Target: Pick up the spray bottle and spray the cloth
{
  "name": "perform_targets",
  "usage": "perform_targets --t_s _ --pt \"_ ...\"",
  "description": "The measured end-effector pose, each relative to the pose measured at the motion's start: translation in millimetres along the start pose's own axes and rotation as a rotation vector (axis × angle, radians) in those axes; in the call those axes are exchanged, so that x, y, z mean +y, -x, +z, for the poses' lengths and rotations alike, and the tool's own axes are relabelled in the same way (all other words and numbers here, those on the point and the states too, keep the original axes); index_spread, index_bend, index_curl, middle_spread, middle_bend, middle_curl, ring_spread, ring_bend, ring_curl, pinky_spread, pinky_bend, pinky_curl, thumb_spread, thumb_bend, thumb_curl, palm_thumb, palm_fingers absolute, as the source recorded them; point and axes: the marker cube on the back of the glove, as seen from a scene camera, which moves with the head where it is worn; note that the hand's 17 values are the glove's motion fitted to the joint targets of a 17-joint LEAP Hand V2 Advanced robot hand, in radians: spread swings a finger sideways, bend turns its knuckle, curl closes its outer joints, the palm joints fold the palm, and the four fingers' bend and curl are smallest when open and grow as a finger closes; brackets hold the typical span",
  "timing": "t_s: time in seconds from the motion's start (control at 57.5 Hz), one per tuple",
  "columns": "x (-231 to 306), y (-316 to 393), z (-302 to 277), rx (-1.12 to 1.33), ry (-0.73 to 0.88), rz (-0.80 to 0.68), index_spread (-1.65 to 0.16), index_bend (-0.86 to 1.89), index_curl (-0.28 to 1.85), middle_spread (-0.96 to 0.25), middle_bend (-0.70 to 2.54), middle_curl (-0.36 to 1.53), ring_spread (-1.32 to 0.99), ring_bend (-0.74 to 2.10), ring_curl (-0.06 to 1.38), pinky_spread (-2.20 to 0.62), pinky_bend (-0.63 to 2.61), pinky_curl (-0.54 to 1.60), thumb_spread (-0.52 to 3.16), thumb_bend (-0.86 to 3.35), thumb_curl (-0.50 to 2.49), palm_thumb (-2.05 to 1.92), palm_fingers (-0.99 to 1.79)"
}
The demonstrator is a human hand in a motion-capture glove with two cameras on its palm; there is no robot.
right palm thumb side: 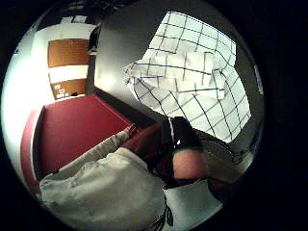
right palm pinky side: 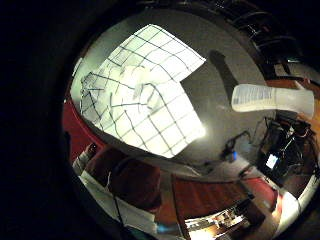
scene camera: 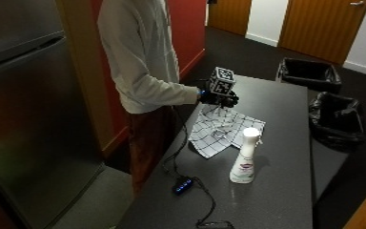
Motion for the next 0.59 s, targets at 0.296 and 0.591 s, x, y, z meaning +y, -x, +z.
perform_targets --t_s 0.296,0.591 --pt "7.6 4.7 -8.0 -0.003 -0.050 0.037 -0.40 0.18 0.19 -0.01 0.19 0.15 0.01 0.20 0.11 0.18 0.38 0.21 0.85 0.22 0.27 0.66 0.09" --pt "31.0 3.4 -9.9 -0.039 -0.267 0.114 -0.41 0.18 0.26 -0.02 0.20 0.22 0.01 0.20 0.16 0.19 0.35 0.26 0.94 0.09 0.36 0.73 0.13"
